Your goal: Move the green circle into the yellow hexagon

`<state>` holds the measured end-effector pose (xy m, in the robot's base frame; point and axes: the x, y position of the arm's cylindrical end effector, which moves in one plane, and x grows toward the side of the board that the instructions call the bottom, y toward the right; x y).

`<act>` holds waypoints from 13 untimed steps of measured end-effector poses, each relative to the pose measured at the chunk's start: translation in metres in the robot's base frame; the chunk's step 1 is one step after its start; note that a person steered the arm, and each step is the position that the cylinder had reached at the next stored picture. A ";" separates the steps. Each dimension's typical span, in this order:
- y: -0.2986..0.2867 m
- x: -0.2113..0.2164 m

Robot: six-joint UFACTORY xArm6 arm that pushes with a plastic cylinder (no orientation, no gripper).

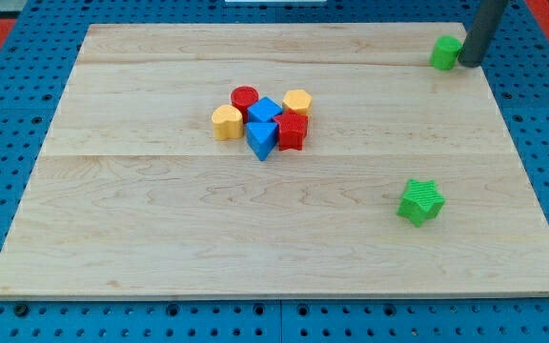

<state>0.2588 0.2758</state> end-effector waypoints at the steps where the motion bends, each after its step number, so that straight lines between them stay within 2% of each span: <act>1: -0.061 -0.011; 2: -0.082 -0.038; 4: -0.156 0.002; 5: -0.185 0.006; 6: -0.201 -0.004; 7: -0.216 0.033; 8: -0.223 0.030; 10: -0.268 0.050; 12: -0.268 0.067; 13: -0.265 0.053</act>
